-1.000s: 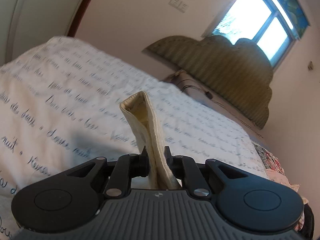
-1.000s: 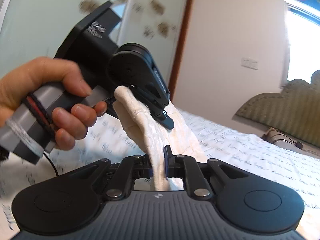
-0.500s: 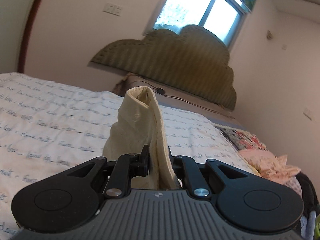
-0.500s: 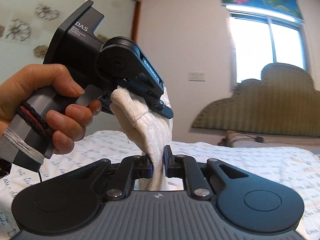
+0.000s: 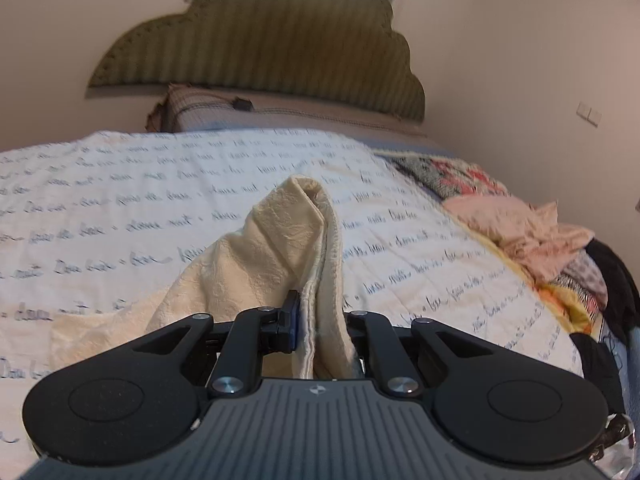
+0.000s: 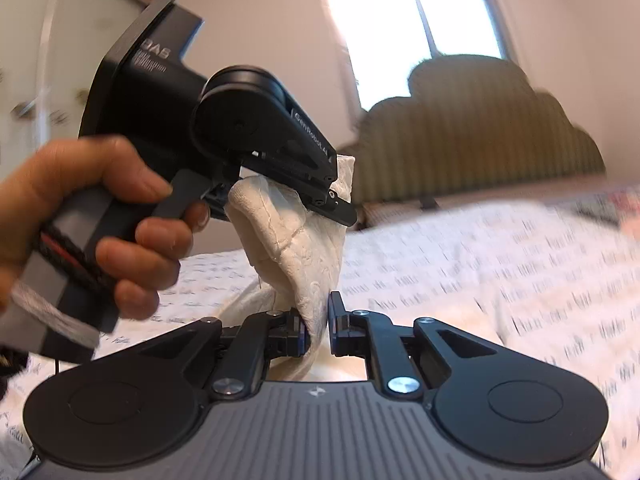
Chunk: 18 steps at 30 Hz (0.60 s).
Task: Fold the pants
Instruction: 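Lift and fold the pants over with both grippers, then release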
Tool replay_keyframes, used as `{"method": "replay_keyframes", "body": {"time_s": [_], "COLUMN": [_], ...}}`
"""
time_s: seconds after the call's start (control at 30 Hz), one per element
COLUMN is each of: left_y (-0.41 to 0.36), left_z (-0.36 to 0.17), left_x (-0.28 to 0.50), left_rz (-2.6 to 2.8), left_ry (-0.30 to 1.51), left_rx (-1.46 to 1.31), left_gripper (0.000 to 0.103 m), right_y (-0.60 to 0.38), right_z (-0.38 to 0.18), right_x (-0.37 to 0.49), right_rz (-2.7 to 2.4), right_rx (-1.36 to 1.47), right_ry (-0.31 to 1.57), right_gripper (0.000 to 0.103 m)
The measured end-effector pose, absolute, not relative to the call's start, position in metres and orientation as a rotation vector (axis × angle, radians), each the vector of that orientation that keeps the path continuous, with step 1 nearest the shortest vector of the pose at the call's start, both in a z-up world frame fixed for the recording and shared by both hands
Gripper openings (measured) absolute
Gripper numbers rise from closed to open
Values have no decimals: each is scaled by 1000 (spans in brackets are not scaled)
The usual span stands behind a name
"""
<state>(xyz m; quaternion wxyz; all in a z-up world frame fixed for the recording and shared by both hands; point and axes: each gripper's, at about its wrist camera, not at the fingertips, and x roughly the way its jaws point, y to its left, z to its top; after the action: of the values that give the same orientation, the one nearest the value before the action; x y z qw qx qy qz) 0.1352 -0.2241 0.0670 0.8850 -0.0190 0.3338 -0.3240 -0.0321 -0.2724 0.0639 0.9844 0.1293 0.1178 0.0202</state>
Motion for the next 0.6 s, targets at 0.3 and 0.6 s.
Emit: {"method": "replay_keyframes", "body": {"time_s": [0.3, 0.6], "left_y": [-286, -253], "left_z": [17, 28], "left_x": [144, 151], "left_rz": [-746, -741], "left_ry": [779, 836], "left_rx": [41, 3], "left_gripper": [30, 55], "right_y": [-321, -348], "right_z": [33, 6], "right_x": [-43, -52], "right_rz": [-63, -37], "right_rx": [535, 779], "right_ry": [325, 413], "right_gripper": [11, 38]}}
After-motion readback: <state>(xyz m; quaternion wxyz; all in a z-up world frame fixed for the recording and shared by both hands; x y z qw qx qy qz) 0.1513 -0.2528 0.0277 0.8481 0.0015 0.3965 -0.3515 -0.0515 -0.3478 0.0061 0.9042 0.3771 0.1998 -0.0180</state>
